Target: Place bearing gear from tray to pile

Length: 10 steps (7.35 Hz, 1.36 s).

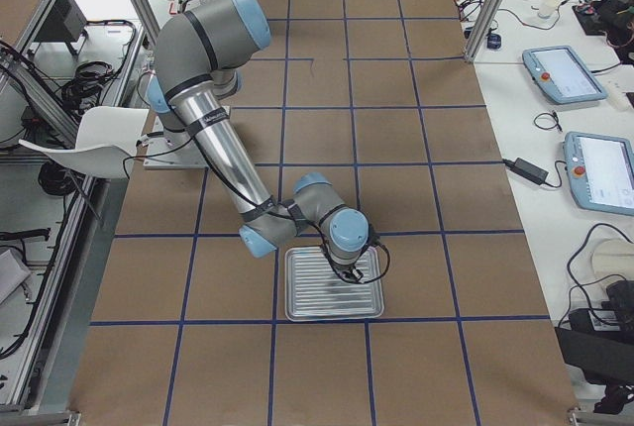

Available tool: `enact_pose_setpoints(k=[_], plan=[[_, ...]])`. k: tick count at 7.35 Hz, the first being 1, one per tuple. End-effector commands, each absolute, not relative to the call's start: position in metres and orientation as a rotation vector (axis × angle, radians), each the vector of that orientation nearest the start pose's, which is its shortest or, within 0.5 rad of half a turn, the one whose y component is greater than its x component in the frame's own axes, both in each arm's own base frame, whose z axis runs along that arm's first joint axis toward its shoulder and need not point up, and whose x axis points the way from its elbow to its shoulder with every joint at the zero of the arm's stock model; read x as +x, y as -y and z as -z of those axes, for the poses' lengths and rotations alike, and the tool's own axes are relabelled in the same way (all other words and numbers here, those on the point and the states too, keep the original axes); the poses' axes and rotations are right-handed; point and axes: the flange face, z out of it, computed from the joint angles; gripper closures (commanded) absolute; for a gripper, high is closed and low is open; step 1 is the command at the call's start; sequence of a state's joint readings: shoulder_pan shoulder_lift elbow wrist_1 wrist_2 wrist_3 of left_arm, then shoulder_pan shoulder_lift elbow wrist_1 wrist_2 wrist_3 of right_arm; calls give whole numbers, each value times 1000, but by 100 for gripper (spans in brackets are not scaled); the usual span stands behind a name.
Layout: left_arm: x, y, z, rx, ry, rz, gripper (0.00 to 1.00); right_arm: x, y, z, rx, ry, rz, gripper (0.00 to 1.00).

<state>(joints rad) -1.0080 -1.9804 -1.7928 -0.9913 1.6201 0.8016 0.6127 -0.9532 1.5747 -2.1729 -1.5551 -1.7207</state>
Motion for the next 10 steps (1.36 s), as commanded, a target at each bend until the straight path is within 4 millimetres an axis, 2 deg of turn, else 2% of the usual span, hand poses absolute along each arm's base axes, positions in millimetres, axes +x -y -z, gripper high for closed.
enact_pose_setpoints(k=[1, 2, 3, 4, 5, 6, 7, 8, 9, 10], plan=[[186, 528, -195, 366, -3119, -144, 100, -464, 492, -182, -1160, -2894, 18, 75], [199, 521, -193, 322, -3129, -153, 100, -466, 493, -189, -1164, -2905, 18, 81], [202, 514, -187, 307, -3141, -174, 53, -464, 492, -211, -1178, -2933, 30, 81], [198, 511, -186, 300, -3142, -180, 19, -449, 495, -236, -1195, -2916, 58, 87], [193, 513, -195, 305, -3130, -162, 15, -426, 500, -282, -1171, -2946, 119, 86], [187, 516, -209, 279, -3118, -134, 12, -384, 517, -319, -1157, -2974, 136, 87], [149, 529, -225, 313, -3094, -95, 12, -337, 533, -351, -1149, -2991, 153, 91], [104, 543, -242, 368, -3068, -43, 12, -292, 547, -378, -1168, -3009, 190, 91], [74, 552, -261, 407, -3060, 26, 13, -238, 569, -385, -1123, -3024, 200, 91], [62, 556, -268, 416, -3081, 73, 13, -183, 588, -383, -1091, -3020, 193, 91]])
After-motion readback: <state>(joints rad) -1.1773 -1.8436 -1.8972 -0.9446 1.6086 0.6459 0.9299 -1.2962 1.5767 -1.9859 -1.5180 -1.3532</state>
